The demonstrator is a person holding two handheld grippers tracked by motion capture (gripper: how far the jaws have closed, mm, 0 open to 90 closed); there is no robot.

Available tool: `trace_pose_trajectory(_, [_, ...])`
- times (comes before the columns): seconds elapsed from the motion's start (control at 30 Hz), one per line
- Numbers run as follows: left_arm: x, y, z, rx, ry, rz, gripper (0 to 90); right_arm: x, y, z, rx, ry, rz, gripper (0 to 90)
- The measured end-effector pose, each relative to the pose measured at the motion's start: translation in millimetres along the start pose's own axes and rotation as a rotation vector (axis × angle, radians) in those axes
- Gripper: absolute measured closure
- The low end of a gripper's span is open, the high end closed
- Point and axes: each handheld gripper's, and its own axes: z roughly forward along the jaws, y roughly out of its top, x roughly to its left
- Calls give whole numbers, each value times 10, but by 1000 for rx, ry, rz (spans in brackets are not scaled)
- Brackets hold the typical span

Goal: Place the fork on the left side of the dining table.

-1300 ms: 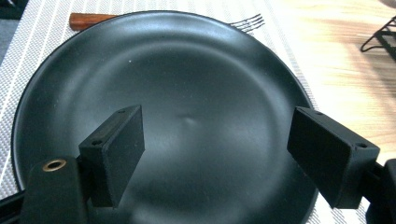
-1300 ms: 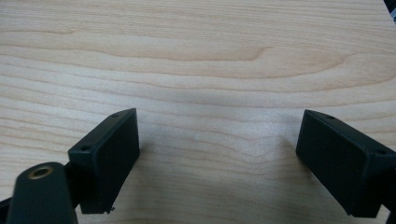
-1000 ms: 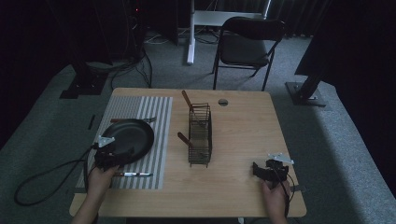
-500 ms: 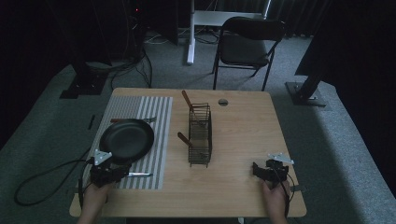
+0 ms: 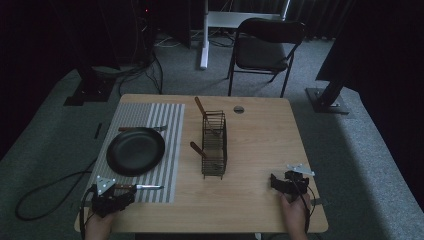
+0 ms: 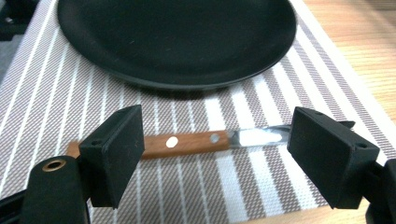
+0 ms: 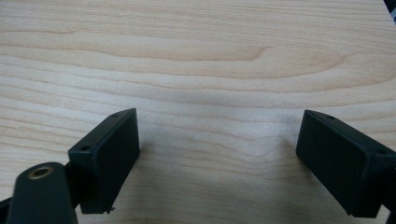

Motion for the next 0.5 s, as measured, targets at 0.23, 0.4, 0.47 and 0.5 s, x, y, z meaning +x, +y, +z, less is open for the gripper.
trace_pose_trajectory(0.23, [55,-159,-111,3,58,-30,191,0,0,0,0,0,0,130])
trace_pose_trajectory(0.4, [89,-245,-182,-6,130,-59,190,-1,0,0,0,0,0,130])
trace_pose_trajectory(0.47, [92,-256,-188,-7,133,-58,190,-1,0,0,0,0,0,130])
trace_pose_trajectory(0.5, [101,-286,-182,8,132,-66,190,-1,0,0,0,0,0,130])
